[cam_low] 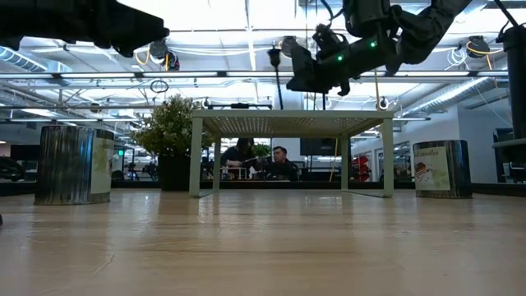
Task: Pick & Place candle stick holders
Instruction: Put the black candle holder on the shelf, then put the left green scented candle on the shelf
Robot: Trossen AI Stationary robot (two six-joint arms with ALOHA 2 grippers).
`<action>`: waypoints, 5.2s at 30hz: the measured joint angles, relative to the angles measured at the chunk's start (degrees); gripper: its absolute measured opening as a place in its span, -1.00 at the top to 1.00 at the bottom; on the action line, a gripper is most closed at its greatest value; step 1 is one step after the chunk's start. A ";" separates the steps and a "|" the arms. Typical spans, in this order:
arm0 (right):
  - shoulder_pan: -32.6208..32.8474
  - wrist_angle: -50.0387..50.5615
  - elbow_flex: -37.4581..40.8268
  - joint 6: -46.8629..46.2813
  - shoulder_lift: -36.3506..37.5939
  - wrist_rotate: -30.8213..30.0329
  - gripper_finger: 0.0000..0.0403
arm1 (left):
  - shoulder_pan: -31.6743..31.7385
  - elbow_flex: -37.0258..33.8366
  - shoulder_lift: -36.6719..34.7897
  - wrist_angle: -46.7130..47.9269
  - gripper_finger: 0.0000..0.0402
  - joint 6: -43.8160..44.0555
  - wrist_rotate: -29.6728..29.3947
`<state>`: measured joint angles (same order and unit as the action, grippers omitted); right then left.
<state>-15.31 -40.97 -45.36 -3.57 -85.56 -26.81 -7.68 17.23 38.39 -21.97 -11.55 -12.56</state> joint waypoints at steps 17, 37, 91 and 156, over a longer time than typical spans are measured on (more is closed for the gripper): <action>2.58 3.46 -0.02 1.79 1.94 -0.15 0.29 | -1.00 -0.02 0.02 22.95 0.12 7.85 9.96; 13.79 24.46 -0.07 -0.26 18.54 -0.11 0.29 | -24.14 -0.04 12.58 17.26 0.12 13.18 15.57; 21.96 27.59 -0.07 -0.17 19.96 -0.11 0.29 | -13.45 31.60 40.05 2.06 0.93 12.73 -2.27; 22.16 31.45 -0.02 -1.35 19.96 -0.09 0.29 | 16.86 40.00 26.40 57.98 0.14 24.93 6.93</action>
<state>6.85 -9.53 -45.39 -4.93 -65.60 -26.89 9.18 57.23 64.80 36.01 13.38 -5.63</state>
